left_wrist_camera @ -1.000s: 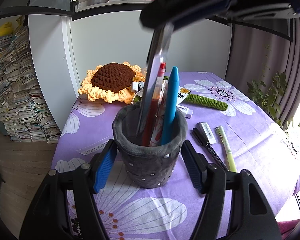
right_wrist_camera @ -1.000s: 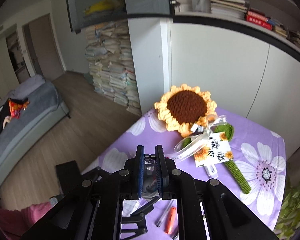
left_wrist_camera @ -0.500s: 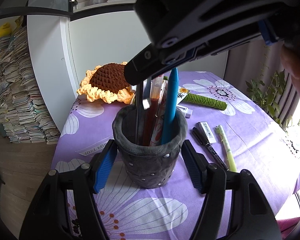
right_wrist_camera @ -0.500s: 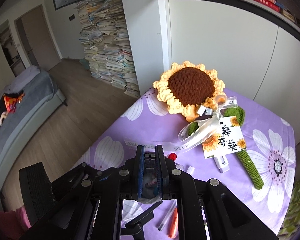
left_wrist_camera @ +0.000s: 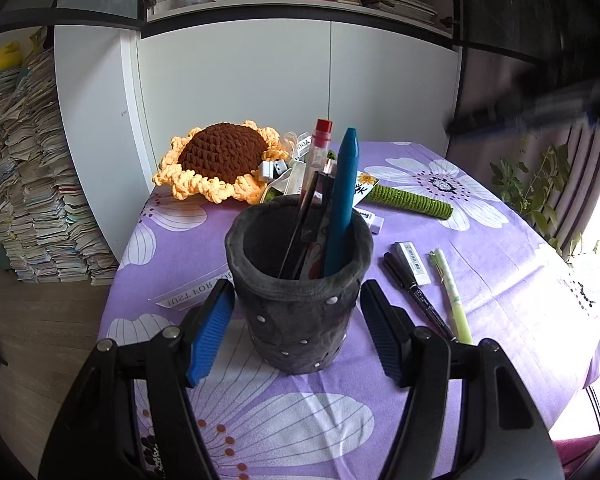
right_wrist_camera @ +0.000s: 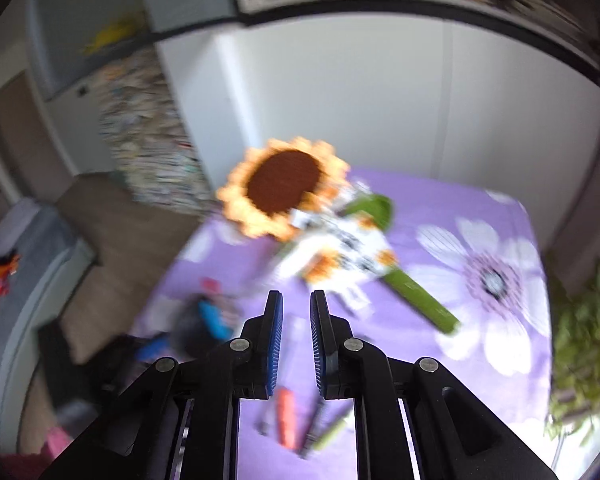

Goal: Organize stationery
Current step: 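Lower the right tool onto the green highlighter and close on it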

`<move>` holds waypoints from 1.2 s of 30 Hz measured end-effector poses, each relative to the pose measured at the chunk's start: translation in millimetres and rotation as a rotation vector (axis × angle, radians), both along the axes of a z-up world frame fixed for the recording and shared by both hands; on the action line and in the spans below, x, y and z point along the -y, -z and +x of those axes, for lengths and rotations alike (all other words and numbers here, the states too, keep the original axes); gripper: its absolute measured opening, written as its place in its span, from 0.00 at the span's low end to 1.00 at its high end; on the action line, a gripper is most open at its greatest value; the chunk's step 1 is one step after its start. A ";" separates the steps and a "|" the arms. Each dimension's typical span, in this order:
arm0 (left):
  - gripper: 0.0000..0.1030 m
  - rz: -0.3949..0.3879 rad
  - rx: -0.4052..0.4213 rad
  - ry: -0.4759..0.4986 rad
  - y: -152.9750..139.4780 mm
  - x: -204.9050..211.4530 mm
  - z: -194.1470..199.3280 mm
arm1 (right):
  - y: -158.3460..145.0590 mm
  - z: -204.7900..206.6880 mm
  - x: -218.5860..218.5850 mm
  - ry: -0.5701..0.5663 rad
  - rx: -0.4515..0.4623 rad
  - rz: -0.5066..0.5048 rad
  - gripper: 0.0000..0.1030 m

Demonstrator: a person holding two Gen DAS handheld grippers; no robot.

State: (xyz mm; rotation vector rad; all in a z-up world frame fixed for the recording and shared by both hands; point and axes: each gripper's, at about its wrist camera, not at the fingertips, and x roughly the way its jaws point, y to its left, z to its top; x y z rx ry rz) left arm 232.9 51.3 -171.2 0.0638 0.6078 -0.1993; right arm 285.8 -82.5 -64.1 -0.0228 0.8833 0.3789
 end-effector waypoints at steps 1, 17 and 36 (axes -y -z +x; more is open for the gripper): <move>0.62 0.000 0.001 0.000 -0.3 0.1 -0.4 | 10.7 5.0 10.2 0.041 -0.040 -0.011 0.12; 0.62 0.007 0.005 -0.006 -1.8 0.8 -2.4 | 114.2 35.0 57.9 0.201 -0.366 0.038 0.32; 0.64 0.003 0.006 -0.003 -0.8 -0.8 0.3 | 110.6 42.1 20.5 0.100 -0.293 -0.070 0.17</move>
